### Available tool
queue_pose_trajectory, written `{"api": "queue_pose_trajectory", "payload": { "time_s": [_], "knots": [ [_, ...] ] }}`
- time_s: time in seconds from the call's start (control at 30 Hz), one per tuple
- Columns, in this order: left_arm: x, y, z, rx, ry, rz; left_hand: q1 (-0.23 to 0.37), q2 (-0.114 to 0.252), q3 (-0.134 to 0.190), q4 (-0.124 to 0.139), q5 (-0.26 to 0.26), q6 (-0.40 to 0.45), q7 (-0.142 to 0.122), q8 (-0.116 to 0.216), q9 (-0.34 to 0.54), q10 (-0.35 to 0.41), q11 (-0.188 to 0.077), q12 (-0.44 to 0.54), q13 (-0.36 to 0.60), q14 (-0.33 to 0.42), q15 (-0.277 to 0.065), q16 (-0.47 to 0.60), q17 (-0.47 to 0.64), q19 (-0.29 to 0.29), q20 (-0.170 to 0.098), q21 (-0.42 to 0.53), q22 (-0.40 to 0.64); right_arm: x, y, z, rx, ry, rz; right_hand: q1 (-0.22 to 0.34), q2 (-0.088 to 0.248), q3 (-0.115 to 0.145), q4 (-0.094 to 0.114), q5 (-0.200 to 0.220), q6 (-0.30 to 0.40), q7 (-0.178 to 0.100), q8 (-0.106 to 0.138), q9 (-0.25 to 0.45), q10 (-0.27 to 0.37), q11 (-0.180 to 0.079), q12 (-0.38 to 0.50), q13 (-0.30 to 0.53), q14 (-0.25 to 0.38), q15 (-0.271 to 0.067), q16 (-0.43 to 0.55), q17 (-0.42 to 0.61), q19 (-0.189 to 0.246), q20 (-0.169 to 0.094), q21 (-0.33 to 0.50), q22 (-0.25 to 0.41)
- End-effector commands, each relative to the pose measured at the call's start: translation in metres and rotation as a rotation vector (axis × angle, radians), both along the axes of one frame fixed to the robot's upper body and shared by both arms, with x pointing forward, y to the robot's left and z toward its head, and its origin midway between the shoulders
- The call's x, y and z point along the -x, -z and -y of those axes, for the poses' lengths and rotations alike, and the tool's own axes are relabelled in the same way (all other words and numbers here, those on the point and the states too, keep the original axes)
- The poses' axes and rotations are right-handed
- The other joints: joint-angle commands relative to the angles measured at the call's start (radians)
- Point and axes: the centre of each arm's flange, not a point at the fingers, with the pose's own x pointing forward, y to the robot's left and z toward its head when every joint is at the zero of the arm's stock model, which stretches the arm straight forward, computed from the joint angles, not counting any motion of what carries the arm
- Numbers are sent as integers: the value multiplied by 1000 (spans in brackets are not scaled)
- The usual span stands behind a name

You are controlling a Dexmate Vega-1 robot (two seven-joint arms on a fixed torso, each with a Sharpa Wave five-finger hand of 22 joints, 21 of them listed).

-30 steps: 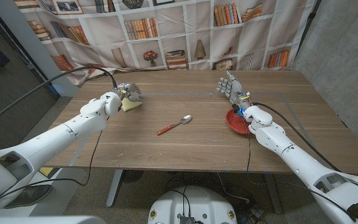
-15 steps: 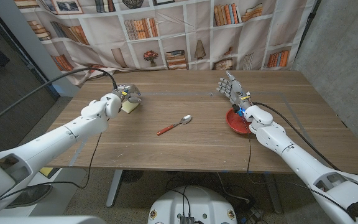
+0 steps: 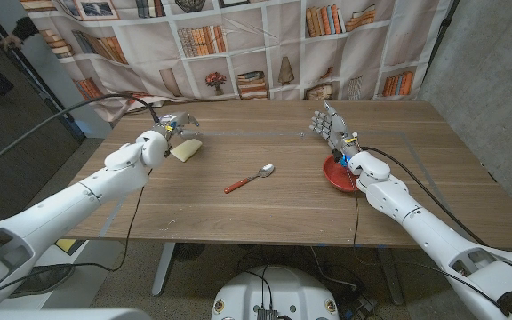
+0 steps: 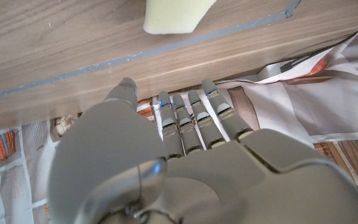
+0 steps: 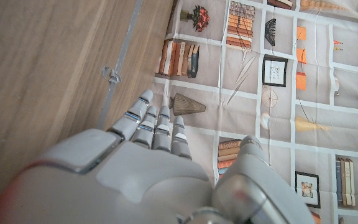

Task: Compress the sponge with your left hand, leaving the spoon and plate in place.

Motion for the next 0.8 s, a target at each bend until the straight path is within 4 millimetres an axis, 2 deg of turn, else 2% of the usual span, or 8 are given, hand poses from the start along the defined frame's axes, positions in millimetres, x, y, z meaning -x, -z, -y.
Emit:
{"api": "queue_pose_trajectory", "payload": {
  "time_s": [0.03, 0.13, 0.33, 0.43, 0.5, 0.6, 0.8],
  "knots": [
    [6, -6, -16, 394, 325, 55, -56, 25, -9, 41, 1, -27, 28, -15, 0, -2, 32, 8, -9, -1, 33, 8, -7, -5, 33, -9, 5, 9, 0, 0, 5, 10, 25, 8, -1, 2, -4, 0, 8, 1, 2, 6, 8, 0, -4, 6, 2, 0, -2, 2, 3, -5, -4, 4],
    [6, -5, -12, 491, 422, 72, -94, 35, -20, 65, -4, -69, 42, -26, -1, -16, 53, 5, -17, -7, 46, 7, -14, -8, 42, -14, 5, 12, -3, 2, 11, 14, 40, 8, -1, 2, -4, 0, 9, 1, 2, 6, 9, 0, -4, 6, 2, 0, -2, 2, 3, -5, -4, 4],
    [1, -5, 3, 636, 587, 51, -145, 35, -41, 89, -7, -136, 46, -36, -2, -52, 69, -2, -30, -35, 62, -1, -24, -16, 51, -24, 5, 16, -11, 6, 25, 12, 65, 8, -2, 1, -5, 0, 11, 0, 2, 5, 8, -1, -5, 6, 2, 0, -2, 2, 3, -4, -5, 4],
    [-7, -2, 10, 710, 655, 31, -204, 30, -69, 103, -4, -211, 44, -39, -4, -106, 82, -8, -47, -74, 77, -7, -38, -34, 61, -39, 5, 16, -16, 8, 27, 8, 81, 8, -2, 1, -5, 0, 12, 0, 2, 5, 9, -1, -4, 6, 3, 0, -2, 2, 3, -4, -6, 4],
    [-11, -1, 15, 744, 691, 20, -237, 26, -85, 106, -2, -260, 42, -39, -6, -141, 98, -10, -59, -102, 83, -10, -45, -48, 68, -49, 5, 15, -18, 9, 27, 1, 93, 8, -3, 1, -5, 0, 12, -1, 2, 5, 9, -1, -4, 6, 3, 0, -2, 2, 3, -4, -6, 4],
    [-11, -1, 22, 757, 714, 17, -281, 22, -108, 105, 2, -327, 37, -39, -9, -189, 107, -9, -79, -144, 90, -12, -57, -74, 75, -68, 5, 14, -21, 9, 29, -8, 101, 8, -3, 0, -5, 0, 13, -1, 3, 5, 9, -1, -4, 6, 3, 0, -2, 2, 4, -3, -6, 4],
    [-9, 1, 25, 759, 731, 24, -297, 21, -117, 104, 4, -344, 34, -36, -11, -213, 107, -10, -87, -169, 82, -15, -61, -89, 76, -78, 5, 12, -23, 10, 23, -13, 104, 8, -3, 0, -5, 0, 14, 0, 3, 5, 10, 0, -4, 6, 3, 1, -2, 2, 4, -3, -8, 4]
  ]
}}
